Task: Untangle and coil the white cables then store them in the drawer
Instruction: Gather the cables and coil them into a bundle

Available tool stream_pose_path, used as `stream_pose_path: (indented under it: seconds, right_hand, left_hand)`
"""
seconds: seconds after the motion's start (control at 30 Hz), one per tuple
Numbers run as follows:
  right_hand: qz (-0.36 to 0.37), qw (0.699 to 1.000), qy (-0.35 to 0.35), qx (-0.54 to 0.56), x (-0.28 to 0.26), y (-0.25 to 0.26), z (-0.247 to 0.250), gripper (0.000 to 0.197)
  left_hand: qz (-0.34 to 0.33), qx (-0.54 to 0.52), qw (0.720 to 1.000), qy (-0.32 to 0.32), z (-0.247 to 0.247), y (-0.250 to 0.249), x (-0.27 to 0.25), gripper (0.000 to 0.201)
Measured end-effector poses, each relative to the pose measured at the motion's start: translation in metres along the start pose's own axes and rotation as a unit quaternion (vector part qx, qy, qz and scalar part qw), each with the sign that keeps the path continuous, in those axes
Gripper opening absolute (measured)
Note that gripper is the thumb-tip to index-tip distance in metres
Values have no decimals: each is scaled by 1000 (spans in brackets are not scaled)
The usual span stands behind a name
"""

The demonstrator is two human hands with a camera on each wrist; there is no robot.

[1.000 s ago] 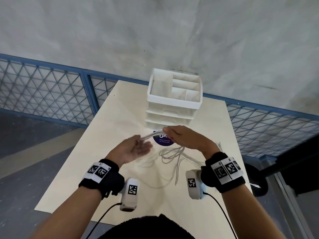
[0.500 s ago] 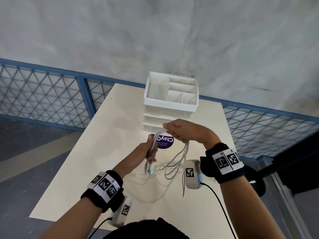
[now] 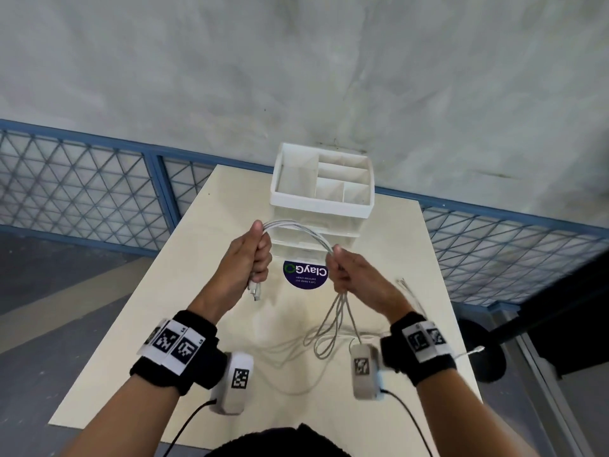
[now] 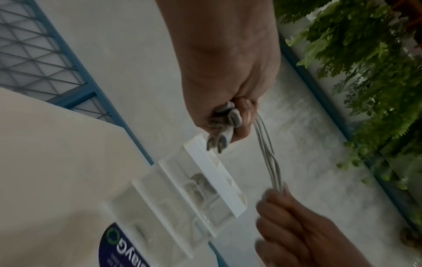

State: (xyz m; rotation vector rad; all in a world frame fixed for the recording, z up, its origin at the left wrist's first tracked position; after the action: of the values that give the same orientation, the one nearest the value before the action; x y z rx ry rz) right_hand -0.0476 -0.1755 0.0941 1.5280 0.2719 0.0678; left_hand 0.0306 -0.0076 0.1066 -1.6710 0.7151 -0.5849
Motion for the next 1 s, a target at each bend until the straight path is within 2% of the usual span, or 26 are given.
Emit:
stream_pose_path:
  seconds: [0.1, 0.23, 0.37, 0.43, 0.57, 0.7, 0.83, 1.0]
  right_hand:
    - [20, 995, -95, -24, 10, 0, -22, 38]
    - [8, 991, -110, -77, 18, 6, -43, 39]
    - [-12, 992, -95, -85, 21, 5, -47, 36]
    - [-37, 994, -84, -59, 23, 2, -46, 41]
    - [-71, 995, -55, -39, 25, -2, -43, 44]
    - [-77, 996, -34, -40, 26, -3, -43, 49]
    - [-94, 993, -12, -66, 26, -3, -48, 60]
    - [-108, 985, 90, -101, 19, -20, -53, 54]
  left_hand:
    - [9, 14, 1000, -1, -17, 16, 3, 39]
    - [-3, 25, 1000, -6, -30, 22, 5, 36]
    - [17, 71, 997, -26, -34, 31, 5, 37]
    - [33, 78, 996, -22, -38, 33, 4, 44]
    - [43, 76, 996, -7, -40, 34, 5, 43]
    - [44, 5, 999, -2, -40, 40, 7, 42]
    - [52, -70, 995, -44, -37, 43, 11, 42]
    - [-18, -193, 974, -117, 2, 32, 18, 37]
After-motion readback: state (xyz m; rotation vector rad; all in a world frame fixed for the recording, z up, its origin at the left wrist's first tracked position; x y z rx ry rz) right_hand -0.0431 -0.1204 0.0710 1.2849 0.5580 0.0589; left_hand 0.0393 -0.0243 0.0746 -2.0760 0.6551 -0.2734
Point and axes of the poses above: each hand's wrist, its own x-axis towards the middle knuckle, its own z-axis out of the back of the hand, y = z × x, the point moved 6 cm from there along x, towards the middle knuckle, and after that the axes turned 15 degrees about y, right-handed, at the moved point
